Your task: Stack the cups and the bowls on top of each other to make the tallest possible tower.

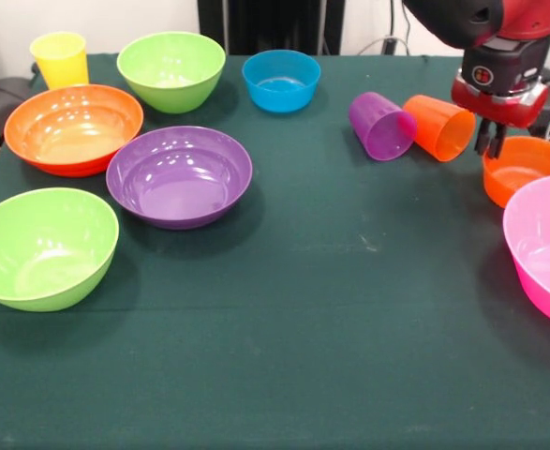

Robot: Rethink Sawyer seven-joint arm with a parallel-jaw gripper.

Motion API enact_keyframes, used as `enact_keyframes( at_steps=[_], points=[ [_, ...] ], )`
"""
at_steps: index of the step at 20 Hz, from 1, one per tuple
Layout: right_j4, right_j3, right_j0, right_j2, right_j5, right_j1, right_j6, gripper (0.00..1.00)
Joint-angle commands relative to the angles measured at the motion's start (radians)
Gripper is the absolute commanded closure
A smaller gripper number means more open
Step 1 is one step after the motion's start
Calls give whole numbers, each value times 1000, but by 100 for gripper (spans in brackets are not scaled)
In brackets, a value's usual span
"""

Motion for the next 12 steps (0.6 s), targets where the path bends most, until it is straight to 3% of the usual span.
enact_keyframes(
  at_steps=[1,12],
  points=[
    [-119,75,-37,-108,-33,24,51,100],
    [-123,113,-29,-145,-92,9,101,100]
  ],
)
